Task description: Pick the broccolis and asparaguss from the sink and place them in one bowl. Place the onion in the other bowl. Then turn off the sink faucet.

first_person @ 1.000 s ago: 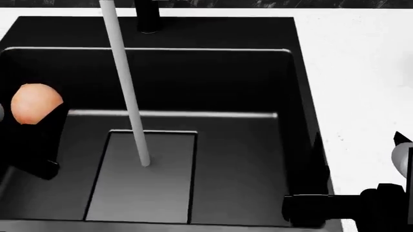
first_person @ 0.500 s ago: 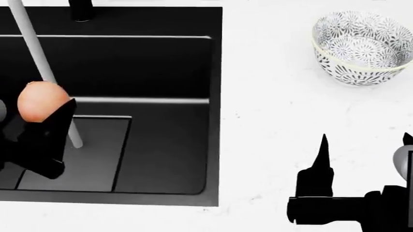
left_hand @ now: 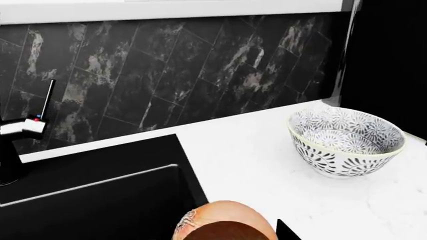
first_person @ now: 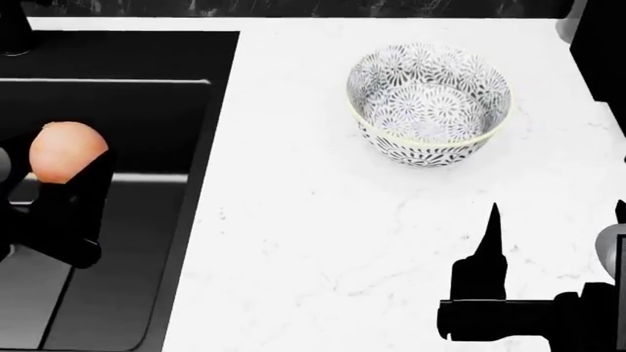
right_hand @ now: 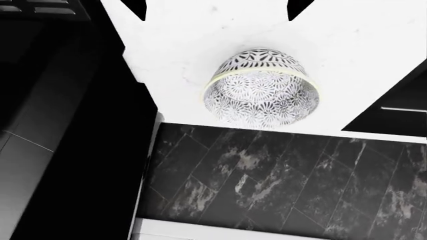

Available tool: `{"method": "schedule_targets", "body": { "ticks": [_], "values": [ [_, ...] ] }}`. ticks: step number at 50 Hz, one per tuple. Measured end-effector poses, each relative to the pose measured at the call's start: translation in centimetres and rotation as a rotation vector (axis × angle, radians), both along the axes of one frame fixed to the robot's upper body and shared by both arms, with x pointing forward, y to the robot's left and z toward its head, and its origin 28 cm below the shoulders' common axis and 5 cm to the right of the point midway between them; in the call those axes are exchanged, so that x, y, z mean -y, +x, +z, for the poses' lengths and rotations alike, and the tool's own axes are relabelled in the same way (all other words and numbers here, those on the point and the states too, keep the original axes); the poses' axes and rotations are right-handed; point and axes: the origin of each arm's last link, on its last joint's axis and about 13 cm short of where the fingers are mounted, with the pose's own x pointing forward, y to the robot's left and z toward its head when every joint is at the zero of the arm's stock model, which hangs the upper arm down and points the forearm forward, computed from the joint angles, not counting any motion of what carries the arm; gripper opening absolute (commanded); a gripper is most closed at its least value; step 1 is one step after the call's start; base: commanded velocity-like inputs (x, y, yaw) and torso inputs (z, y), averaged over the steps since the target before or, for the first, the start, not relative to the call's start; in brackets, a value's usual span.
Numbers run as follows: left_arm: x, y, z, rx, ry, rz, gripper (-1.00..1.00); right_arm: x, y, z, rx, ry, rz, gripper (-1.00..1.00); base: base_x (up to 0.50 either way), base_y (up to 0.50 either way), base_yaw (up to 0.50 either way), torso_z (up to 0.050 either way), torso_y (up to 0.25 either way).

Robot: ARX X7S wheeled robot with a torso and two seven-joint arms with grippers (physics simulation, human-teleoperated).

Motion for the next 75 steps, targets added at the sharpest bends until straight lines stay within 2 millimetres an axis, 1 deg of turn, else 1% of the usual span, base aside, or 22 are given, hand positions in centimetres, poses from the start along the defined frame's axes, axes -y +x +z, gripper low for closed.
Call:
{"method": "schedule_targets", "body": {
  "ticks": [17, 45, 75],
  "values": [
    [0.05, 0.14, 0.17, 0.003, -0.003, 0.002, -1.00, -0.02, -0.15, -0.35, 0.001, -0.001, 0.000, 1.00, 0.10, 0.00, 0.00, 0.000, 0.000],
    [0.23, -0.03, 0.40, 0.012, -0.010, -0.007, -1.00, 0.02, -0.46, -0.06, 0.021, -0.022, 0.006, 1.00, 0.27, 0.00, 0.00, 0.000, 0.001],
    [0.25, 0.02, 0.20, 0.007, -0.022, -0.008, -1.00, -0.10, -0.33, -0.08, 0.015, -0.007, 0.015, 1.00, 0.00, 0.00, 0.00, 0.000, 0.000]
  ]
}}
